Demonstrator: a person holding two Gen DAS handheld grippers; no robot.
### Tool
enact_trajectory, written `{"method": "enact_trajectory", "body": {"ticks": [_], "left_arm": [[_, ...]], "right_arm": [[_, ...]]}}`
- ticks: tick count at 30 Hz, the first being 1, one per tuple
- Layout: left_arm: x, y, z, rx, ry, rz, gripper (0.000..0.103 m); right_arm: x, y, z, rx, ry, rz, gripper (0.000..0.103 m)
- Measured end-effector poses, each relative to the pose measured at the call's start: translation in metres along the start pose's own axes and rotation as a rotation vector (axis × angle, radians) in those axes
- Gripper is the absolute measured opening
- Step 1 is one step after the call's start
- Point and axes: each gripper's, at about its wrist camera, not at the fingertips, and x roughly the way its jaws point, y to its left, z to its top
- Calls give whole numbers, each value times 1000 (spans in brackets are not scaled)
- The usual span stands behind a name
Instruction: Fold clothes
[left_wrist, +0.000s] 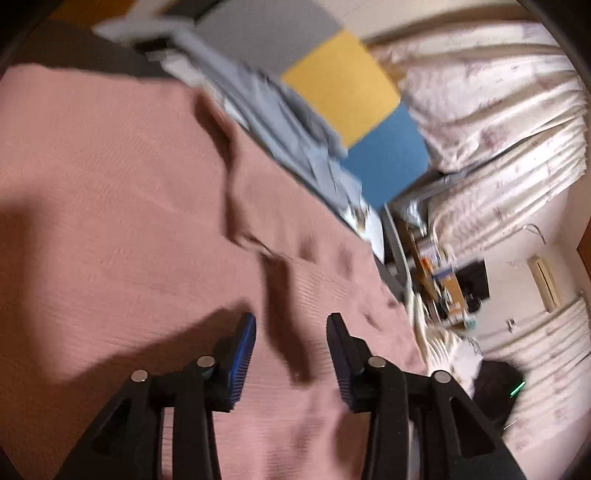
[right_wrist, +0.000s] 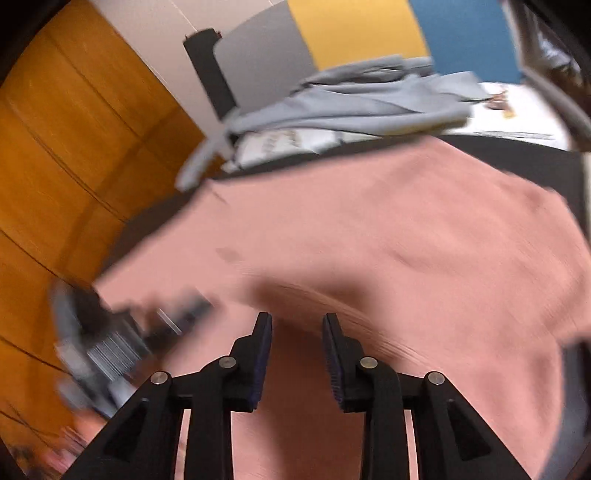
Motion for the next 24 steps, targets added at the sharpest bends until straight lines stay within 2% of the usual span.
{"method": "enact_trajectory", "body": {"ticks": [2,3,5,6,9,11,12,16,19,22,24], "left_arm": [[12,-8,-1,-5,62,18,44],[17,-11,-2,-3,88,29,45],[27,-17,-6,3,133,56,46],[30,-19,-9,14,130,80,46],[31,-25,-12,36,92,103,44],[31,-30,-14,42,67,106,26],[29,-34,-13,49,53,102,4],[7,-69,8,126,-48,18,5],[-23,-96,35,212,-156,-20,5],[-39,-97,59,256,-195,-1,5],[-42,-83,72,242,-203,16,5]], "right_arm": [[0,-22,-21,-6,-27,-87,29],[0,-29,-27,-12,-49,-97,24],[-1,-35,-34,-20,-95,-84,24],[-1,-36,-36,-21,-115,-76,24],[0,-42,-38,-3,-151,-50,24],[1,-46,-38,13,-158,-32,24],[1,-48,-37,19,-161,-25,24],[2,-54,-37,72,-190,13,24],[-9,-77,-41,194,-237,67,24],[-19,-97,-40,286,-258,64,20],[-20,-108,-35,311,-246,36,17]]}}
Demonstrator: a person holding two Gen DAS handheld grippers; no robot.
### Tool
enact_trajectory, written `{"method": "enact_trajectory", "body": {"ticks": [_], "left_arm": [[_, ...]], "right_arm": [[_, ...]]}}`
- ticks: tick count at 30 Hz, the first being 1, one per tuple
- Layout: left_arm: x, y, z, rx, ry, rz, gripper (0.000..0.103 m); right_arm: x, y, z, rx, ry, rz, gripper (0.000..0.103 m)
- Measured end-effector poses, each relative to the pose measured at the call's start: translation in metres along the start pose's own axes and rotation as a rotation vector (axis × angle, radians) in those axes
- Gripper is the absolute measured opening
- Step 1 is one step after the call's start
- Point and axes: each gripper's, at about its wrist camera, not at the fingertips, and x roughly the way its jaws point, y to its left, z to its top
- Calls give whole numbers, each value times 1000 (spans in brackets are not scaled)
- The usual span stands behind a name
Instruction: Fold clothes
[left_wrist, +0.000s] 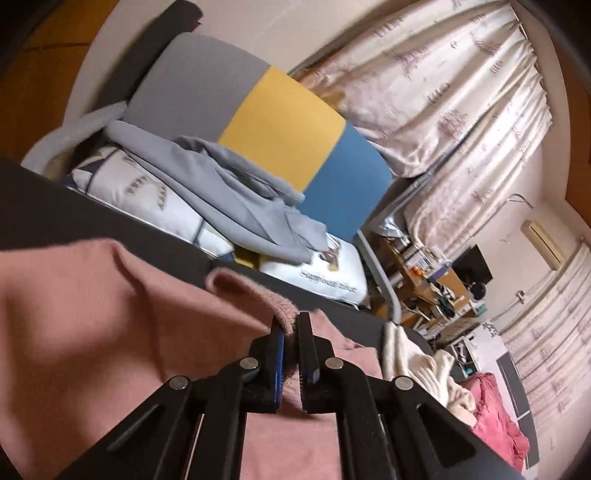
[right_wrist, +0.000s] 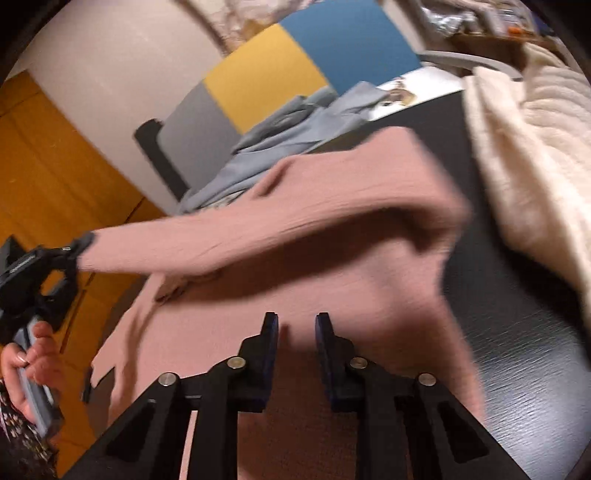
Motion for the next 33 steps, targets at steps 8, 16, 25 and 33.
{"method": "enact_trajectory", "body": {"ticks": [8,16,25,33], "left_arm": [[20,81,-26,-111,60,92,5],[30,125,-81,-164,35,83,9],[30,124,-86,-152,21,94,9],[30,125,-86,-157,18,89,8]], "right_arm": [[15,-17,44,-6,-9,-94,17],[7,-32,39,34,-48,-213,7],[-16,16,56,-177,-89,-120,14],[32,-14,58,-200,60,-248,5]]}}
